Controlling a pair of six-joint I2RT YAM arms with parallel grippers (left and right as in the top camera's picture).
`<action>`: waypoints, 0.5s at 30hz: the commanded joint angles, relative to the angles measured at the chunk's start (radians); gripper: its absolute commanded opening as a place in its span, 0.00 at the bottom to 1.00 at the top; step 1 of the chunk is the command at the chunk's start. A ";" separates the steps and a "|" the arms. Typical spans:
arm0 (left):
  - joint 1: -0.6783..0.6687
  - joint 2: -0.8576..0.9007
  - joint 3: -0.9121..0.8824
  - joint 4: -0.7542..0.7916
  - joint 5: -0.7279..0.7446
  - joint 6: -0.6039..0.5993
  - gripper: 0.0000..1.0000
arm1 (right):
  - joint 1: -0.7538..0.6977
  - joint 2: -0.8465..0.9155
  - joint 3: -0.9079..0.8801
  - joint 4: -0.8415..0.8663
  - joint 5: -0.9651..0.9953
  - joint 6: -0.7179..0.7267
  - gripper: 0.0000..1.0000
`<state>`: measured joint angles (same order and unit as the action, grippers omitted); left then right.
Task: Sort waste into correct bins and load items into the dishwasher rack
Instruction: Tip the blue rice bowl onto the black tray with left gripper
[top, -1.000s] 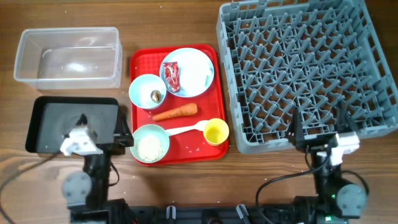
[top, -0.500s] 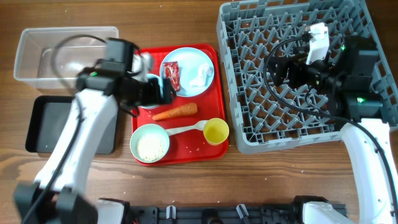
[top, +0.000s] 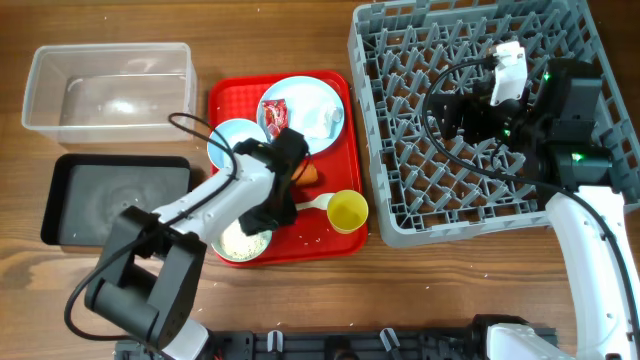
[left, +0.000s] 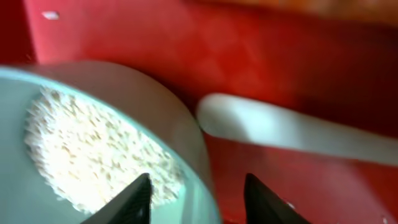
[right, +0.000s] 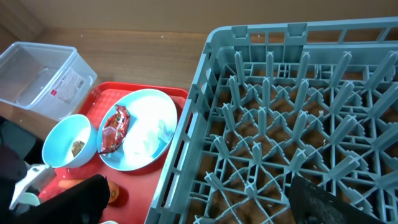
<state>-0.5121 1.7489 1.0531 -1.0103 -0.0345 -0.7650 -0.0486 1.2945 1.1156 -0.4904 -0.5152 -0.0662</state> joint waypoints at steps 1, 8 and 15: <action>0.027 -0.002 -0.007 0.013 -0.035 0.024 0.06 | 0.002 0.009 0.016 0.000 0.011 -0.010 0.95; 0.027 -0.008 0.003 -0.002 -0.010 0.040 0.04 | 0.002 0.009 0.016 0.000 0.012 -0.010 0.95; 0.251 -0.219 0.211 -0.114 0.211 0.404 0.04 | 0.002 0.009 0.016 -0.005 0.011 -0.009 0.94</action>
<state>-0.3843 1.6104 1.2392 -1.1072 0.0834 -0.5259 -0.0486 1.2945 1.1156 -0.4942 -0.5148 -0.0662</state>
